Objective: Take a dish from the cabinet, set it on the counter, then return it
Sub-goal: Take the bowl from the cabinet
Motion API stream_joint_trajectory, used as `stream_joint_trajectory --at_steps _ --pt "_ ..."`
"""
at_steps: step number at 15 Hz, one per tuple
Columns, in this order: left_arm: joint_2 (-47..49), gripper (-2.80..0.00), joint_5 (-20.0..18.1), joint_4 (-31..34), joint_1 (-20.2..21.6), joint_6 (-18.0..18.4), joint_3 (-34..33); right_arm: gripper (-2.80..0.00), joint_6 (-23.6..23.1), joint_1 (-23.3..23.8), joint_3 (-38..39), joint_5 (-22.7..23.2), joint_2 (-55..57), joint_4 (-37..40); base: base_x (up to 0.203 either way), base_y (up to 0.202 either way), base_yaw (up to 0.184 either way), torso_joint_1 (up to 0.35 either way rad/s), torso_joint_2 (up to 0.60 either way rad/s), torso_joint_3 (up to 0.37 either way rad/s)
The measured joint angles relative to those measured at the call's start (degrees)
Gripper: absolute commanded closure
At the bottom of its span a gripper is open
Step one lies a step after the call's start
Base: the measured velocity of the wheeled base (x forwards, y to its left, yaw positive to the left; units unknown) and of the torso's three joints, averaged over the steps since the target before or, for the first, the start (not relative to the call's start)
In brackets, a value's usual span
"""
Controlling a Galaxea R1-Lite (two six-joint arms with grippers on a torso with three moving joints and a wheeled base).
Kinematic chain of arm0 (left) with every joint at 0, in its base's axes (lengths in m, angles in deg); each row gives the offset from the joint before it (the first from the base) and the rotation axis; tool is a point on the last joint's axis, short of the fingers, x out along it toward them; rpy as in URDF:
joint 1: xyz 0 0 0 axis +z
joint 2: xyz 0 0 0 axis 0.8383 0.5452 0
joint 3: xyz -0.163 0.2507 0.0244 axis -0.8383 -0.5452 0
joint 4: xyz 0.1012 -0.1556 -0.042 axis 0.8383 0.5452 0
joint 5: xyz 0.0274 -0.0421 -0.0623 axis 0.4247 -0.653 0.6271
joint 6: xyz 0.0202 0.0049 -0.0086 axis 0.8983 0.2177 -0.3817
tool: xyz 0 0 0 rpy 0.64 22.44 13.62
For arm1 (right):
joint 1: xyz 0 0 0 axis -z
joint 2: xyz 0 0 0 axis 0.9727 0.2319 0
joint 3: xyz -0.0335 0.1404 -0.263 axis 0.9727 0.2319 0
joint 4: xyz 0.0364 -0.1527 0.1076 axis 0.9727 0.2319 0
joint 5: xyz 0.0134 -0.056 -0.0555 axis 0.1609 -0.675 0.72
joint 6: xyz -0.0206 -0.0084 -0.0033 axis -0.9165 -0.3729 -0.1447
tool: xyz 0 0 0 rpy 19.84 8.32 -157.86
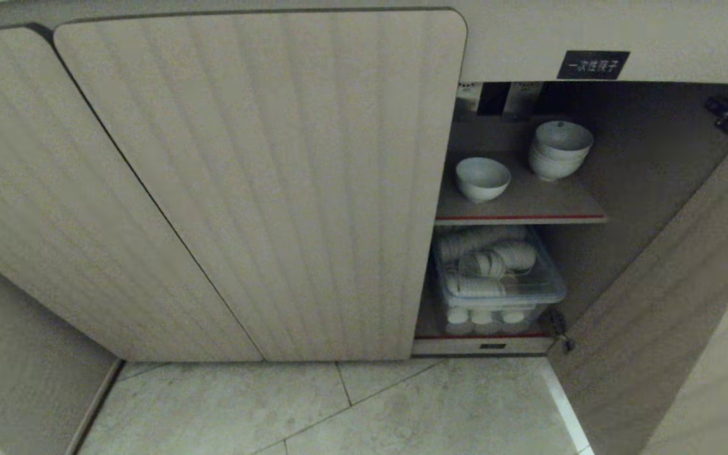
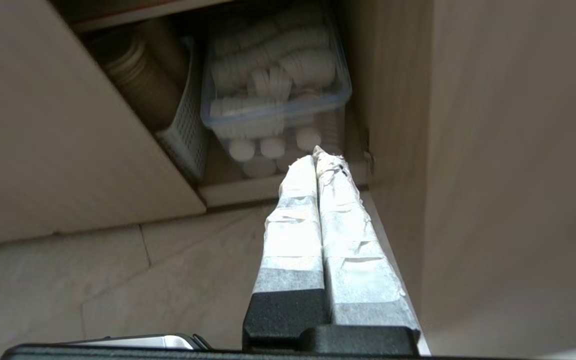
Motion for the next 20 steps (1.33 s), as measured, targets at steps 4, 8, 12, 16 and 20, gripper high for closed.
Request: stream_joint_trajectory --at_steps 4,8,12,16,20 --pt "0.00 0.00 0.02 0.00 0.00 -0.04 0.00 0.00 0.00 -0.04 0.03 0.00 0.00 0.02 0.195 0.000 0.001 0.001 0.00 0.003" --pt "0.00 0.00 0.00 0.00 0.00 -0.02 0.00 0.00 0.00 -0.04 0.02 0.00 0.00 0.02 0.197 0.000 0.000 0.001 0.00 0.003" --pt "0.00 0.00 0.00 -0.02 0.00 0.01 0.00 0.00 0.00 -0.04 0.02 0.01 0.00 0.00 0.150 0.000 0.000 0.007 0.00 0.000" --pt "0.00 0.00 0.02 0.00 0.00 -0.04 0.00 0.00 0.00 -0.02 0.02 -0.02 0.00 0.00 0.000 0.000 0.000 0.000 0.00 0.000" --pt "0.00 0.00 0.02 0.00 0.00 -0.04 0.00 0.00 0.00 -0.04 0.02 0.00 0.00 0.02 0.000 0.000 0.000 0.000 0.00 0.000"
